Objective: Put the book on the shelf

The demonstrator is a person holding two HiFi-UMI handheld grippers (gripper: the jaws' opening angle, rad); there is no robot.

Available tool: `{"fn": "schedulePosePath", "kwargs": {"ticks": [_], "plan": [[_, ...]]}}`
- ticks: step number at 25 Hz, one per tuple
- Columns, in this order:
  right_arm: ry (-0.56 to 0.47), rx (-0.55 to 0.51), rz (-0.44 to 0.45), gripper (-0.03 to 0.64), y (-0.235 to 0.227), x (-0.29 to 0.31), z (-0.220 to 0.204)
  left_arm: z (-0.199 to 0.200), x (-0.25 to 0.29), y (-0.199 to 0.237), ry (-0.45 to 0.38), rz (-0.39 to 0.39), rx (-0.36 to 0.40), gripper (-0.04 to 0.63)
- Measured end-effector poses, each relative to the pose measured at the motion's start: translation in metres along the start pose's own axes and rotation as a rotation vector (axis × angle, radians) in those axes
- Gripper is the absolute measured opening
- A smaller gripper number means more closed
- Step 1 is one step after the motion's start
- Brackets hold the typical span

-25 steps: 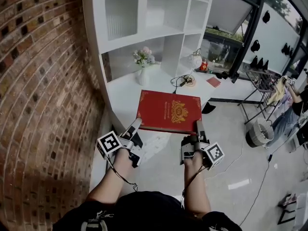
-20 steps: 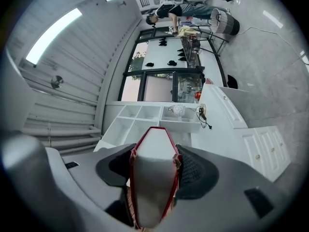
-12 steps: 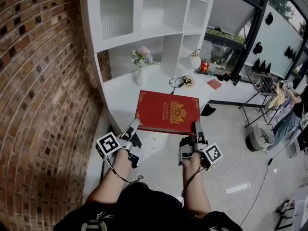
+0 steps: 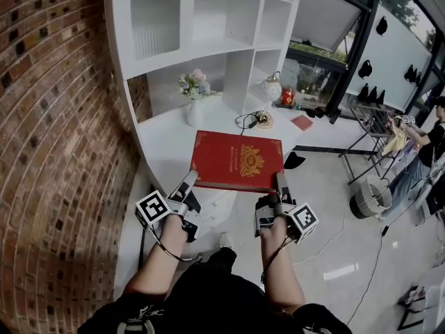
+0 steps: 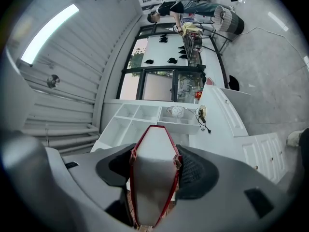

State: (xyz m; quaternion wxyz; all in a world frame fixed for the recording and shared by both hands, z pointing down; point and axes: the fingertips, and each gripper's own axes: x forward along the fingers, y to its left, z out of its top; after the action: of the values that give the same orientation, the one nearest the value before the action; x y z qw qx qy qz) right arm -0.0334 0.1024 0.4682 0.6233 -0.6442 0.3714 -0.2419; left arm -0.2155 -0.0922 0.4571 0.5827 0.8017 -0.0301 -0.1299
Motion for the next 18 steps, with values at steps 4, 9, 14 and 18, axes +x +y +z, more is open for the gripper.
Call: {"fn": "schedulePosePath", "kwargs": {"ticks": [4,9,14,18], "plan": [[-0.002,-0.015,-0.013,0.265,-0.006,0.015,0.015,-0.002,0.027,0.006,0.012,-0.033,-0.011,0.252],[-0.008,-0.034,-0.004,0.265,-0.011,0.032,0.032,-0.003,0.053,0.012,0.008,-0.068,-0.013,0.252],[-0.006,-0.029,0.010,0.267,-0.018,0.068,0.053,0.001,0.093,0.016,-0.003,-0.083,-0.001,0.252],[0.010,-0.016,-0.006,0.267,-0.032,0.106,0.067,0.010,0.130,0.026,-0.015,-0.061,0.010,0.252]]}}
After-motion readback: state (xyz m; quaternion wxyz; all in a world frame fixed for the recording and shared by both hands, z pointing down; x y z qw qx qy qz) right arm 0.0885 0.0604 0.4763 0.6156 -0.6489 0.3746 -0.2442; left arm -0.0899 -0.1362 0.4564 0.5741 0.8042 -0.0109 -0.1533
